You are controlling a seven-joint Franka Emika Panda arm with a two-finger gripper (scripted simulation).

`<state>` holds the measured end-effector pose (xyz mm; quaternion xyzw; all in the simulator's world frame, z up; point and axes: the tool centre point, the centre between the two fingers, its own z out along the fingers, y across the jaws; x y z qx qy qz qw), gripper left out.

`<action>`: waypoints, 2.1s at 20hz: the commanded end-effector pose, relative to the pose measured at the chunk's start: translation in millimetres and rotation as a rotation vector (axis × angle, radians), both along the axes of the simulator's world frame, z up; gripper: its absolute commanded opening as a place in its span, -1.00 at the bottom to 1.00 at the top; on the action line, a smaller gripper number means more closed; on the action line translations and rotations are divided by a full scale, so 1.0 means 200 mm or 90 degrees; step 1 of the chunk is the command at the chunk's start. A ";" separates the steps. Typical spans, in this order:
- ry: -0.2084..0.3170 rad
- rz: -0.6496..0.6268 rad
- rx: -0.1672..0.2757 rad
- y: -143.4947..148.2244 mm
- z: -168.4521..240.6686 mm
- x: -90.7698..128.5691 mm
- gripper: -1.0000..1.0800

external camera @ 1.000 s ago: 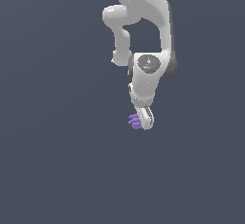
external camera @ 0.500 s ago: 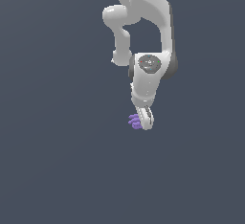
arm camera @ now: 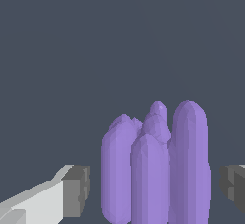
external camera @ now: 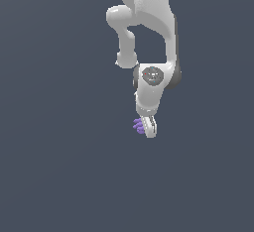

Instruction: Pick up the object and move it to a goal position.

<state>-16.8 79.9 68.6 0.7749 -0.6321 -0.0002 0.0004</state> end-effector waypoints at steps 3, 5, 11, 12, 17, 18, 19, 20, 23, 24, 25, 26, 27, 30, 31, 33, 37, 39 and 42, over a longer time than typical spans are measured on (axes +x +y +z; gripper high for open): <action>0.000 -0.001 0.000 0.00 -0.06 0.00 0.92; 0.000 -0.001 0.000 0.00 -0.07 0.00 0.92; 0.000 -0.001 0.000 0.00 -0.07 0.00 -1.00; 0.000 -0.001 0.000 0.00 -0.07 0.00 -1.00; -0.002 0.000 0.001 0.00 -0.06 0.01 -1.00; -0.004 0.001 0.001 0.01 -0.06 0.02 -1.00; -0.007 0.004 0.003 0.01 -0.05 0.03 -1.00; -0.012 0.007 0.004 0.01 -0.04 0.04 -1.00; -0.032 0.022 0.011 0.04 0.03 0.10 -1.00; -0.041 0.029 0.014 0.05 0.05 0.13 -1.00; -0.051 0.036 0.018 0.07 0.09 0.16 -1.00; -0.063 0.045 0.022 0.08 0.12 0.19 -1.00; -0.075 0.054 0.026 0.10 0.16 0.22 -1.00; -0.118 0.085 0.041 0.16 0.31 0.33 -1.00; -0.134 0.097 0.047 0.18 0.36 0.37 -1.00; -0.168 0.122 0.059 0.23 0.49 0.44 -1.00; -0.243 0.178 0.085 0.34 0.77 0.57 -1.00; -0.279 0.204 0.098 0.39 0.92 0.62 -1.00; -0.329 0.242 0.117 0.46 1.12 0.67 -1.00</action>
